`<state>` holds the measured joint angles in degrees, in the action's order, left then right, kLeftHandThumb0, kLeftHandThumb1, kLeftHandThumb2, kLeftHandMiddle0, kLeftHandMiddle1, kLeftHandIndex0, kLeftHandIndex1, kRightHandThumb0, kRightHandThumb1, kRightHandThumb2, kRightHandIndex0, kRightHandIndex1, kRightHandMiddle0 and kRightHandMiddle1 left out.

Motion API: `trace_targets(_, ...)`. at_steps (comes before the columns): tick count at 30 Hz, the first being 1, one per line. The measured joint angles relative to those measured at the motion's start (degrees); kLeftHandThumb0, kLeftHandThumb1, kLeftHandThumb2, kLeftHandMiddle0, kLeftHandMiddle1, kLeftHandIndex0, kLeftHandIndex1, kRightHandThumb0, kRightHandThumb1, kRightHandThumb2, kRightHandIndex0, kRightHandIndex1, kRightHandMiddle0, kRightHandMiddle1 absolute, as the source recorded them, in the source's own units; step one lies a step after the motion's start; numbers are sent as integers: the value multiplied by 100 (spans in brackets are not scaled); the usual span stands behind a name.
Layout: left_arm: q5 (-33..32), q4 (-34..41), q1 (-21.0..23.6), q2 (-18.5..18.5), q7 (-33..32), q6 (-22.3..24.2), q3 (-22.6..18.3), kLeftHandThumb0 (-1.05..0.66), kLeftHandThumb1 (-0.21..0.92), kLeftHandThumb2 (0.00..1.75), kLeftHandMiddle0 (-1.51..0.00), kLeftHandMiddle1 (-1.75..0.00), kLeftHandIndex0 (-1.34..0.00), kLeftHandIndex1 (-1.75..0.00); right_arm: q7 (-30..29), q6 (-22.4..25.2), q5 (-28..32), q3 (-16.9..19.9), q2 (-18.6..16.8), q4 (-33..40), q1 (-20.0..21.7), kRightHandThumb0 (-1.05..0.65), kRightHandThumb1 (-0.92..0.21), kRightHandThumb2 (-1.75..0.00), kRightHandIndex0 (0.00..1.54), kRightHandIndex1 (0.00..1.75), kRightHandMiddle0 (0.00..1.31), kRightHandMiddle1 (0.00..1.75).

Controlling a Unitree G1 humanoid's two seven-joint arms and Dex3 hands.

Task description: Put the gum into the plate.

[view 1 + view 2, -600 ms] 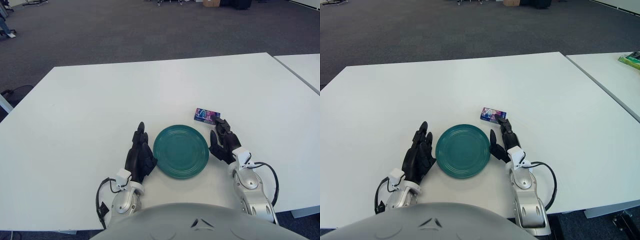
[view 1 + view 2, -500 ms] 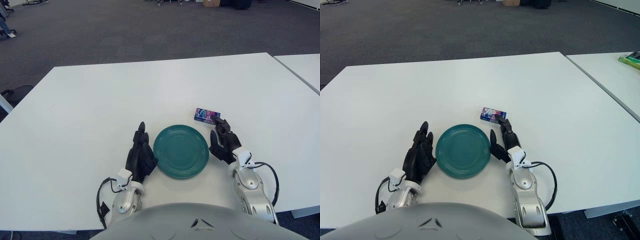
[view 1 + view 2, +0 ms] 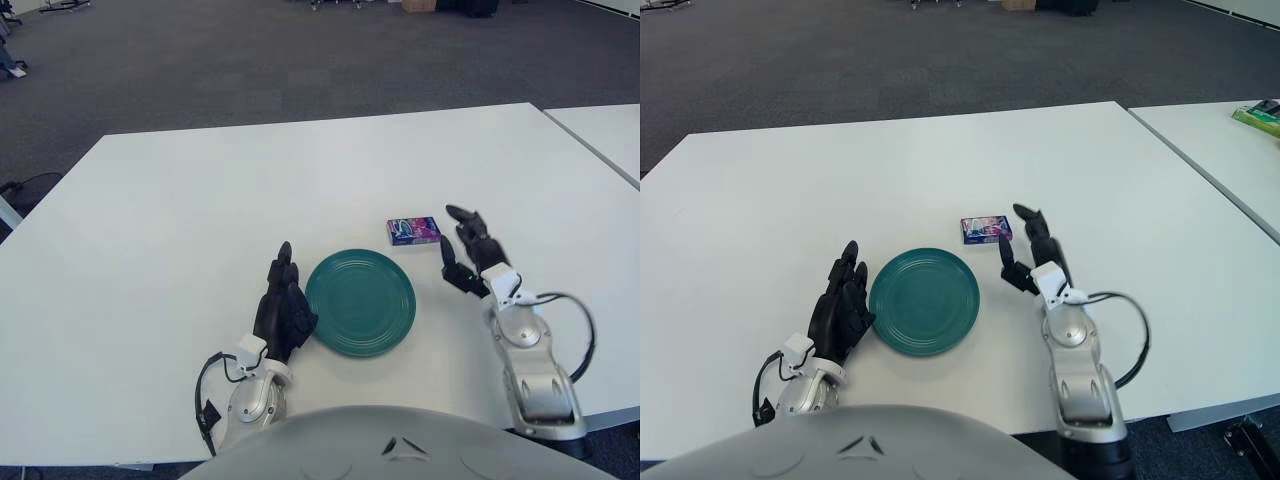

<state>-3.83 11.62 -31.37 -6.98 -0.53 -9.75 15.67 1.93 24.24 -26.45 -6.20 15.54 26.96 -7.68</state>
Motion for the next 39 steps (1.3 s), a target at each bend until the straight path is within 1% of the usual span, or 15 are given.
trace_targets(3,-3,-82,50,-1,-4,-59,4,-105,92,102,-7,0,0,-22,141,161,-617,-255,305,-203,554,-79,-92,-74,19,0,0,48)
trace_targets(6,-6,-158,99,-4,-5,-122,10,-105,92,102,-7,0,0,-22,281,188,-1086,-531,466,-490,1154,-77,-92,-73,18,0,0,46)
trace_targets(8,-8,-197,131,-4,-5,-155,21,-105,92,102,-7,0,0,-22,324,139,-1266,-665,542,-614,1417,-76,-92,-72,18,1,0,45)
trace_targets(10,-12,-229,154,-7,-5,-196,23,-105,92,101,-7,0,0,-21,356,-25,-1448,-821,630,-761,1609,-74,-92,-70,19,1,0,46)
trace_targets(15,-17,-265,185,-10,-5,-246,22,-105,92,101,-6,0,0,-20,396,-598,-1770,-1221,825,-1249,1823,-71,-92,-66,20,1,0,47)
trace_targets(20,-8,-269,189,-8,-6,-239,24,-104,92,100,-5,0,0,-19,377,-1138,-1841,-1490,885,-2037,1984,-70,-92,-61,21,1,0,52)
trace_targets(23,0,-270,197,-7,-6,-224,28,-104,92,100,-5,0,0,-18,343,-1406,-1847,-1558,906,-2418,2046,-70,-92,-58,22,1,0,54)
trace_targets(27,35,-270,215,-7,-7,-208,33,-104,92,99,-5,0,0,-18,352,-1749,-1882,-1640,1018,-2726,2146,-70,-92,-55,23,1,0,57)
trace_targets(31,67,-277,232,-7,-23,-193,49,-104,92,100,-5,0,0,-16,381,-2079,-2034,-1817,1115,-3092,2420,-70,-92,-53,27,2,0,59)
trace_targets(39,78,-295,250,-7,-46,-194,70,-103,92,102,-6,0,0,-17,577,-2548,-2166,-1990,1253,-3444,2656,-68,-92,-54,34,3,0,61)
